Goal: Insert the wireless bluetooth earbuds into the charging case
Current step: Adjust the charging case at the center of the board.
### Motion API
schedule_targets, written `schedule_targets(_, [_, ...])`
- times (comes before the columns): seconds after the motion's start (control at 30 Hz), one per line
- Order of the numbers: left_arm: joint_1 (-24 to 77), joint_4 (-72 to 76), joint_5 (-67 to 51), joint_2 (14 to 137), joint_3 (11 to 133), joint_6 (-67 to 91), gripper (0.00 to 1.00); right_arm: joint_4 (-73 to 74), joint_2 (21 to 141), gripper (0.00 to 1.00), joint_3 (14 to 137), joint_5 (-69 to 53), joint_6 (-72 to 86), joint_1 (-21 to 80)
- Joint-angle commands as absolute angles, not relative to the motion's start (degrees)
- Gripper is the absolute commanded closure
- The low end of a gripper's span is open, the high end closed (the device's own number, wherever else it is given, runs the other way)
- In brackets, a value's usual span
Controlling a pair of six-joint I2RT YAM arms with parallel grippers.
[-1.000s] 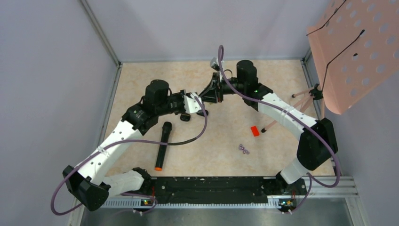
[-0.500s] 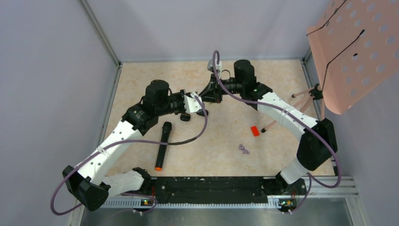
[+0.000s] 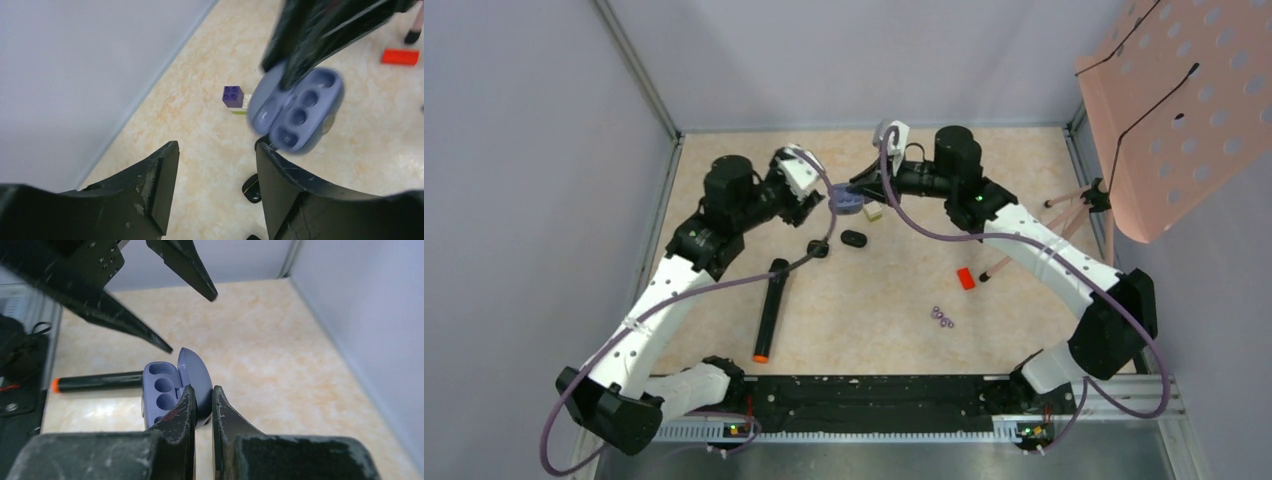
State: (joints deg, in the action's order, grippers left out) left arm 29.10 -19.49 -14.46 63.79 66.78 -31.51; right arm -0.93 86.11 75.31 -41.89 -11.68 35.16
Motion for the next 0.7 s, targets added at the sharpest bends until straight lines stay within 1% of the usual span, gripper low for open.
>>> schedule_targets(0.0, [16.38, -14.67, -34.82, 60.2, 69.74, -8.68, 0.36, -13.14, 78.92, 1.0, 73.88, -34.76, -18.16, 35.68])
schedule_targets(0.1, [11.95, -6.21, -49.49, 58.58, 64.06, -3.16, 0.36, -17.66, 76.83, 1.0, 71.94, -34.1, -19.59, 35.81])
schedule_targets(0.17, [11.52, 2.42, -55.47, 57.93, 60.29, -0.33, 0.37, -18.79, 76.03, 1.0, 71.55, -34.29, -19.71, 35.98])
schedule_targets(0.3, [12.13, 3.64, -63.4, 61.57, 62.31, 2.26, 0.39, -18.71, 75.2, 1.0, 71.46, -35.18, -20.42, 36.96])
schedule_targets(0.43, [12.21, 9.1, -67.46, 64.76, 63.25, 5.78, 0.39, -18.23, 75.19, 1.0, 71.38, -35.38, -20.77, 38.0])
schedule_targets(0.67, [12.93, 10.92, -67.72, 66.05, 63.93, 6.29, 0.41, -19.14, 75.9, 1.0, 71.55, -34.81, -20.02, 39.38])
